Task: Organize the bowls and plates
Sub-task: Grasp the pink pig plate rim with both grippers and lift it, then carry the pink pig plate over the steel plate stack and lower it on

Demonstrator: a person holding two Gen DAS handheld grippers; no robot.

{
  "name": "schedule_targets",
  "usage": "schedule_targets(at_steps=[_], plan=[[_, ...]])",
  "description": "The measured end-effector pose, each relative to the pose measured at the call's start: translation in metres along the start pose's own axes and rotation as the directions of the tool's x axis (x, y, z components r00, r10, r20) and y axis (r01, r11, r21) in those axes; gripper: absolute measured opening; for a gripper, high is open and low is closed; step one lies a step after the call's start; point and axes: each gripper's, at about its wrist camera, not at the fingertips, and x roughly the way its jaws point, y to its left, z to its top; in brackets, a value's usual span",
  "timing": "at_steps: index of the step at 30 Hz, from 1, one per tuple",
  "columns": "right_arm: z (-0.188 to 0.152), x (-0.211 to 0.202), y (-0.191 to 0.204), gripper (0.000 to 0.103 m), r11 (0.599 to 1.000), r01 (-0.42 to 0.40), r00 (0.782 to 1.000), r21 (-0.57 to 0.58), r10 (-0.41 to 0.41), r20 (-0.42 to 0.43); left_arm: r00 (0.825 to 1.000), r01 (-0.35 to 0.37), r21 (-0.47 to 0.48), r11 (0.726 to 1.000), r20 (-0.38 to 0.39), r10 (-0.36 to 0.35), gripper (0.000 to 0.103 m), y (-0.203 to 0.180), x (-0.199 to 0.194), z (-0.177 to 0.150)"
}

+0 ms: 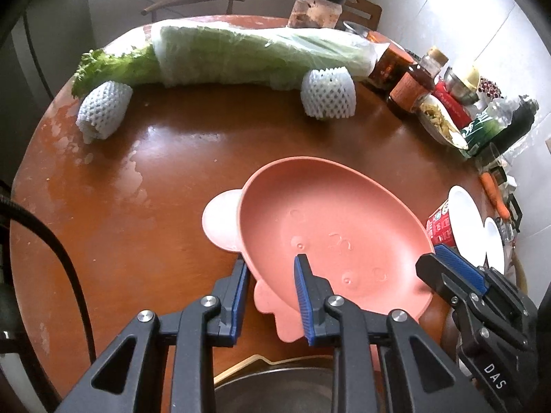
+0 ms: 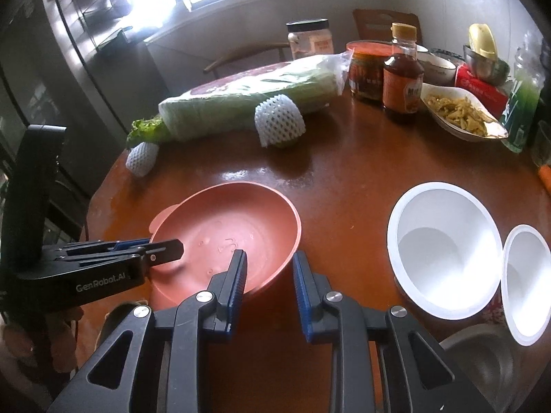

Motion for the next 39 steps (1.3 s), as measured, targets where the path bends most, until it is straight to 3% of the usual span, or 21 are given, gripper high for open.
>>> schedule_targets(at_steps=[13, 23, 39], plan=[[-0.002, -0.050, 0.025, 0.028, 0.996, -0.064, 0.992, -0.062, 0.070, 0.106, 0.990, -0.015, -0.010, 1.000, 0.137, 0.016, 0.027, 0.003, -0.064, -0.018], [-0.035, -0.069, 0.058, 0.028, 0.984, -0.125, 0.983, -0.126, 0.139, 0.117, 0.976, -0.083, -0.035, 0.996, 0.199, 0.089, 0.027, 0.020, -0.104, -0.067], [-0.089, -0.091, 0.081, 0.029, 0.972, -0.115, 0.983, -0.203, 0.142, 0.121, 0.972, -0.084, -0.060, 0.995, 0.213, 0.095, 0.027, 0.029, -0.106, -0.131]])
